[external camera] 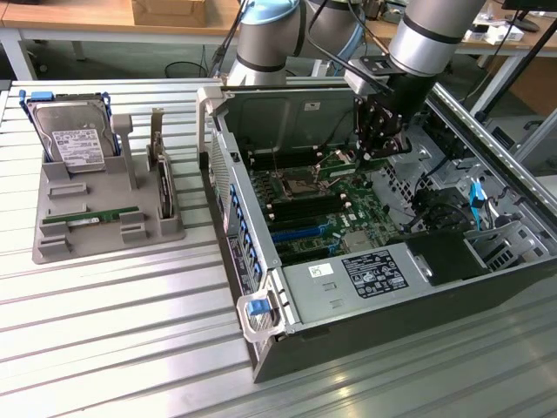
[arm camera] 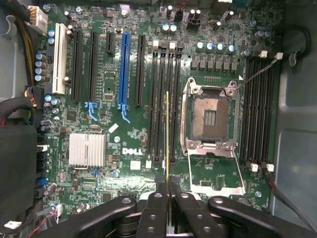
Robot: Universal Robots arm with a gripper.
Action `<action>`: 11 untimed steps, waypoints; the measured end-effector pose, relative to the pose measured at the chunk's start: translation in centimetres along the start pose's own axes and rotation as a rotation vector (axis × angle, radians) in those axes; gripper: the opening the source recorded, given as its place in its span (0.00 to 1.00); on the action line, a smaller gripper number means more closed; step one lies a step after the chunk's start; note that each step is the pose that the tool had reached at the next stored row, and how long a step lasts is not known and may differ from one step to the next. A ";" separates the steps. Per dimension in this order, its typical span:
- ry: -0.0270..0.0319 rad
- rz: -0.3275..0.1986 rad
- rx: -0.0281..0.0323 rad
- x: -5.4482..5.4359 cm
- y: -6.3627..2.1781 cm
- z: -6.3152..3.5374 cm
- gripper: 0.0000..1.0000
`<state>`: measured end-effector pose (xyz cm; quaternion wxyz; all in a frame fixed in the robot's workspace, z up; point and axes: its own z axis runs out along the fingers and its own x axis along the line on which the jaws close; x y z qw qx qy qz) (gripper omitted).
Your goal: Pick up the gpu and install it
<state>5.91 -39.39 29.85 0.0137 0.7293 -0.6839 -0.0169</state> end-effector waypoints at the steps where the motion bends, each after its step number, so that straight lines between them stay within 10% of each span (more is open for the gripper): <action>1: 0.0001 0.000 0.0000 0.0 0.27 0.07 0.13; 11: 0.0025 0.001 -0.0001 0.7 2.02 1.07 0.13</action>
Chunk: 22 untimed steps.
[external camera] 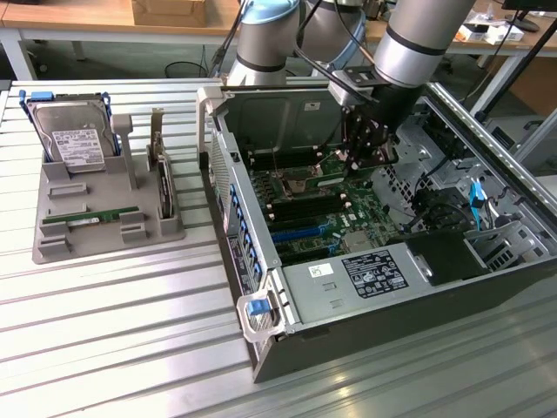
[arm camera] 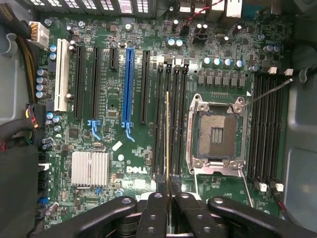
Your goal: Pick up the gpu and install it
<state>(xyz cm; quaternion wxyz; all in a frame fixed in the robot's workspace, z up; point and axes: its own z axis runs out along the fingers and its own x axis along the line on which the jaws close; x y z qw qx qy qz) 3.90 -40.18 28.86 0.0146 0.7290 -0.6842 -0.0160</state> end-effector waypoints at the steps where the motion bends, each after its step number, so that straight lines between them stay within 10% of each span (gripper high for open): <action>1: 0.0011 0.002 0.0000 0.0 0.08 0.18 0.13; 22: 0.0071 0.090 -0.0004 1.2 2.84 3.17 0.13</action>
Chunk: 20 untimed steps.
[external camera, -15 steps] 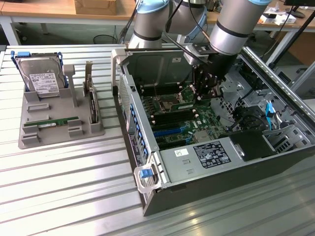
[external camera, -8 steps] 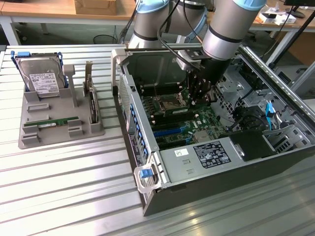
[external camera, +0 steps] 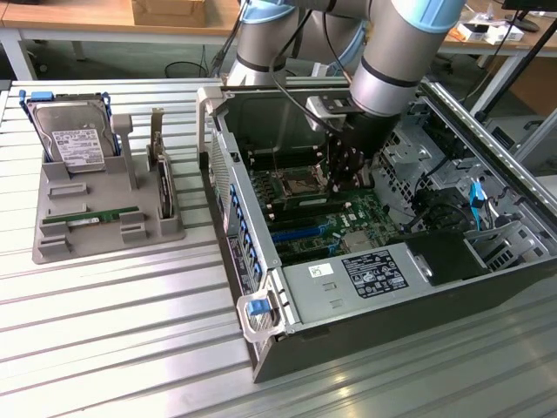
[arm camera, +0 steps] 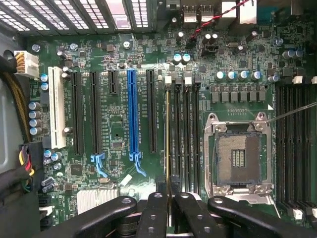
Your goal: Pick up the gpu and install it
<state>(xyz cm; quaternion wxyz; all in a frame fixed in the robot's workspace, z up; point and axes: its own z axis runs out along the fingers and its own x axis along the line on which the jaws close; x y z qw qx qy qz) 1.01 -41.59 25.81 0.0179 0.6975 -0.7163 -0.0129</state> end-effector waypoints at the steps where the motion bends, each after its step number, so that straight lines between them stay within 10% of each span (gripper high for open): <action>1: 0.0002 0.000 0.0000 0.0 0.10 0.05 0.13; 20: 0.0115 -0.044 0.0006 -0.7 0.56 1.24 0.13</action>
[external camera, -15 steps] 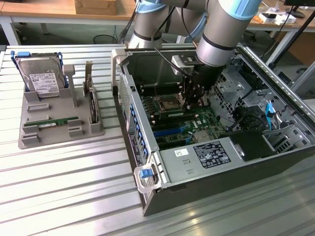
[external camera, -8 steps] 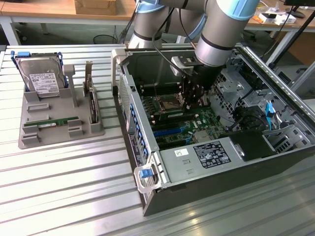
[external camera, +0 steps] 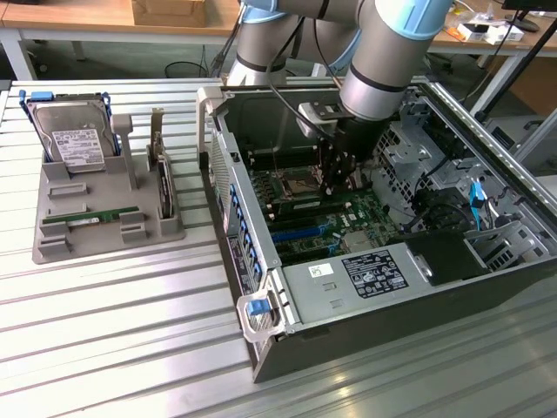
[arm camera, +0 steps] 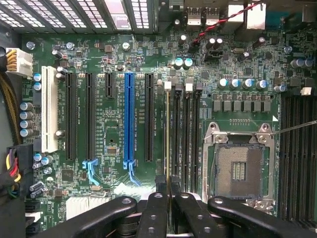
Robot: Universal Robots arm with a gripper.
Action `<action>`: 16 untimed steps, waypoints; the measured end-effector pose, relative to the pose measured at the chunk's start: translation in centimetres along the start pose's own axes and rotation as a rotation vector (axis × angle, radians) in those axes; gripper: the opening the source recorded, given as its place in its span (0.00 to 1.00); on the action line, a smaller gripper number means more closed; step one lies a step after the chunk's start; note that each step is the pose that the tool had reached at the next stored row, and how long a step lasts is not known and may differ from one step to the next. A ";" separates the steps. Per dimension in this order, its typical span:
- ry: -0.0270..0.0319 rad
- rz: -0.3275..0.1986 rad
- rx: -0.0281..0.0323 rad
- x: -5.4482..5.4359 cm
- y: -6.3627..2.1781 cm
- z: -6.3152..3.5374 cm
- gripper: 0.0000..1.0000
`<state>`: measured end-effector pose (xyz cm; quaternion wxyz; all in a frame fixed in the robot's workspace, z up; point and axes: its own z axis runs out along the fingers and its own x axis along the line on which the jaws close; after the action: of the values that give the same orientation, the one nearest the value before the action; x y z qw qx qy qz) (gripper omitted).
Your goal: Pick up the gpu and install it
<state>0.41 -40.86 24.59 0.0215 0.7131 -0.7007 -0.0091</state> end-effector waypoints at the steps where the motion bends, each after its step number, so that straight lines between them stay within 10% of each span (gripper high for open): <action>1: 0.0004 0.000 0.0000 0.0 0.01 0.05 0.13; 16: 0.0076 0.000 -0.0001 -0.6 0.20 0.68 0.13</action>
<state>0.18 -40.31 23.91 0.0243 0.7131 -0.7007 -0.0064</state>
